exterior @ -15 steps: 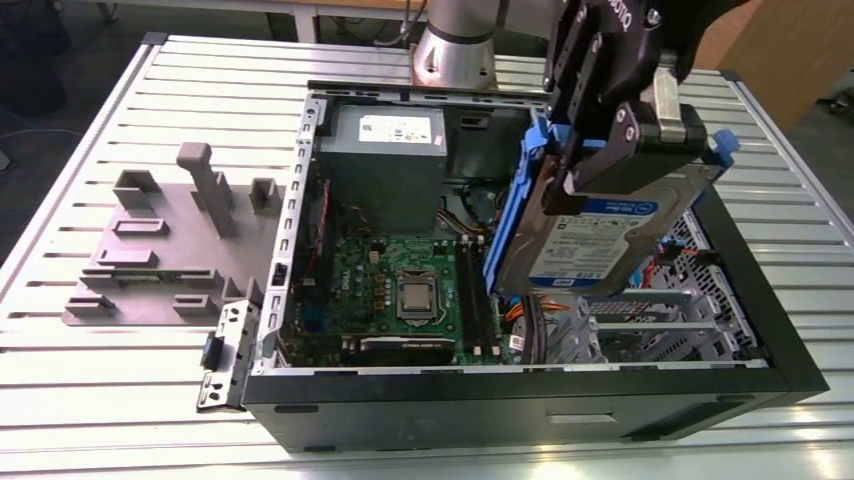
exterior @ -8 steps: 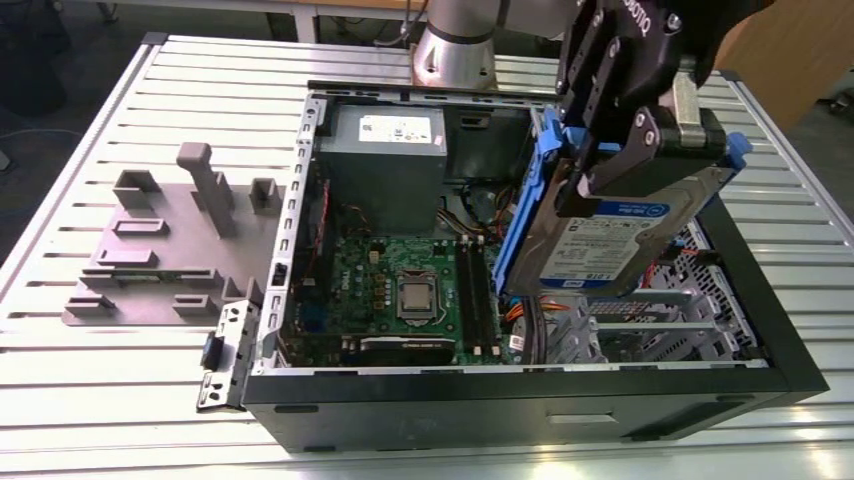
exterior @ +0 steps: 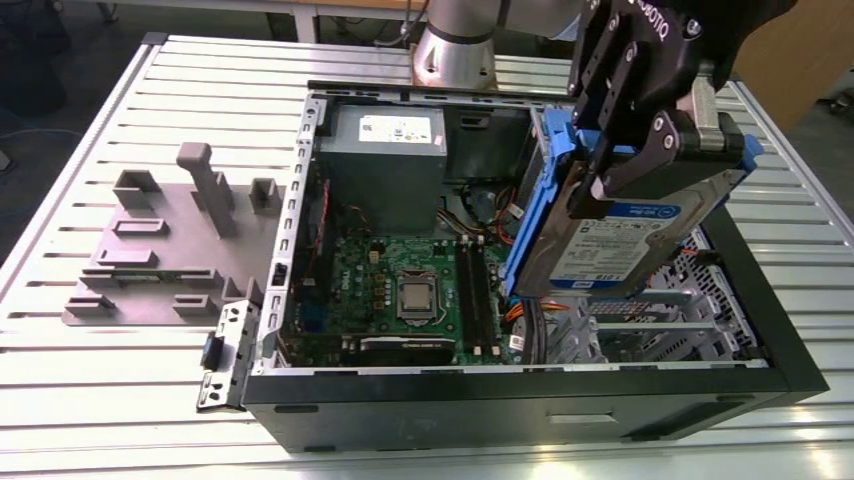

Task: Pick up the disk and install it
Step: 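Insert the disk into the insertion slot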

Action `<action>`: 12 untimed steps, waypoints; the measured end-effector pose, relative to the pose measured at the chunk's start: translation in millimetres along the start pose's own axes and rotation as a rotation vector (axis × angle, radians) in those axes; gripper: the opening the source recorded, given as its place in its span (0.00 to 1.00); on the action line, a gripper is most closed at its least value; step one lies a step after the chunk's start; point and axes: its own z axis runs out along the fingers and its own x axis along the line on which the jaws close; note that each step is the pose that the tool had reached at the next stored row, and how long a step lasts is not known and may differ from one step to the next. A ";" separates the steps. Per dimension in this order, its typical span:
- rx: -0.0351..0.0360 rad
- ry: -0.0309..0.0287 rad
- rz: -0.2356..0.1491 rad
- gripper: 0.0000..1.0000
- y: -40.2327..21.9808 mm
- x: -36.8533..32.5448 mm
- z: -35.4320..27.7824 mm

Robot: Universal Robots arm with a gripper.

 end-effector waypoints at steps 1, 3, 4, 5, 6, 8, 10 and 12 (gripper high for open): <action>0.0000 0.0000 0.000 0.36 0.0 0.0 0.0; 0.0000 -0.0001 0.000 0.36 -0.1 0.0 0.1; 0.0000 0.0000 0.000 0.36 -0.1 0.0 0.0; 0.0000 0.0000 0.000 0.36 -0.1 0.0 0.1; 0.0000 -0.0001 0.000 0.36 -0.3 0.0 0.1; 0.0000 -0.0001 0.000 0.36 -1.3 -0.1 0.4; 0.0000 0.0001 0.000 0.36 -3.2 -0.1 0.7; 0.0000 0.0001 0.000 0.36 -6.5 -0.3 1.0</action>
